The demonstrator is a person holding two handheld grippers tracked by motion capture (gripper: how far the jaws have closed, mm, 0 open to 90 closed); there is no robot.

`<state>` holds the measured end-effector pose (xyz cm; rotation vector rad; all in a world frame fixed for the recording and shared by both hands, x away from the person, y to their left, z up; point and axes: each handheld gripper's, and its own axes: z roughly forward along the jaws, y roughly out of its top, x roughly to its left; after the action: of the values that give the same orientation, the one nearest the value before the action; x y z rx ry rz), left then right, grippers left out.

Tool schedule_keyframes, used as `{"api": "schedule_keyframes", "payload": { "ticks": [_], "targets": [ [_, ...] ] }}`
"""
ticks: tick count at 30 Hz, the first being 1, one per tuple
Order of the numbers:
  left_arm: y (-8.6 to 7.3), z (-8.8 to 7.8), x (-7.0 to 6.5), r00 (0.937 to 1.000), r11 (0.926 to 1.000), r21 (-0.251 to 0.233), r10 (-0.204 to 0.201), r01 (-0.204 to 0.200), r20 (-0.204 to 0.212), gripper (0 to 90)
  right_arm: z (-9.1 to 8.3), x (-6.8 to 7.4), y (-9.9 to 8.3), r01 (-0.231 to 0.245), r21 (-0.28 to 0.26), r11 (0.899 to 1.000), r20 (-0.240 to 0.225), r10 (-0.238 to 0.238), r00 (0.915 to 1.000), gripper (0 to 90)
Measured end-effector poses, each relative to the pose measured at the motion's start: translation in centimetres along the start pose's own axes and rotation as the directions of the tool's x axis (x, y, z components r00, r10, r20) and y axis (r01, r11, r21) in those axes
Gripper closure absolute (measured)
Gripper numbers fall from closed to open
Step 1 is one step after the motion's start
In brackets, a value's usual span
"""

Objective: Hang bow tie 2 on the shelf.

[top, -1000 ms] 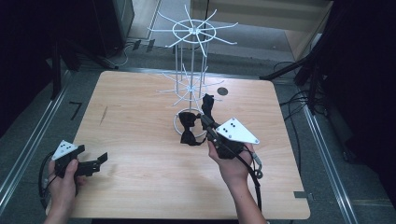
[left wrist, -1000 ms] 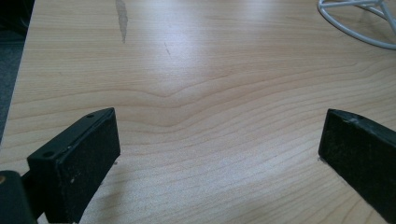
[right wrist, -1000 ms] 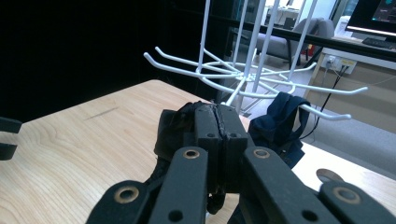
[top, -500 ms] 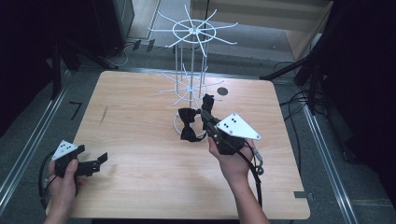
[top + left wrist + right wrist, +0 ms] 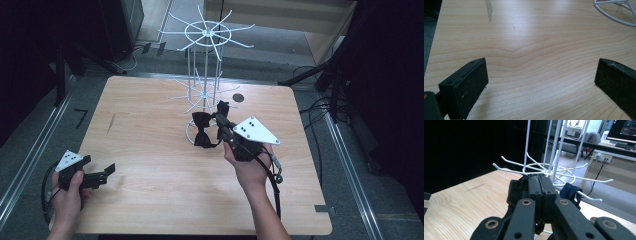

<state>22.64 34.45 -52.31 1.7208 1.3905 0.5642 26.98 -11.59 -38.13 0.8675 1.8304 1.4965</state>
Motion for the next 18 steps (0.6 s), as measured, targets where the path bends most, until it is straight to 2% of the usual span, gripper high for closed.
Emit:
{"api": "schedule_keyframes", "payload": {
  "ticks": [12, 18],
  "targets": [
    [0.0, 0.0, 0.0, 1.0, 1.0, 0.0, 0.001, -0.001, 0.0, 0.0, 0.8, -0.5, 0.4, -0.008, 0.009, 1.0, -0.006, 0.008, 1.0, 90.0],
    [0.0, 0.0, 0.0, 1.0, 1.0, -0.001, 0.003, -0.003, -0.001, 0.0, 1.8, -0.9, 0.6, -0.017, 0.023, 1.0, -0.012, 0.018, 0.9998, 90.0]
  ]
}}
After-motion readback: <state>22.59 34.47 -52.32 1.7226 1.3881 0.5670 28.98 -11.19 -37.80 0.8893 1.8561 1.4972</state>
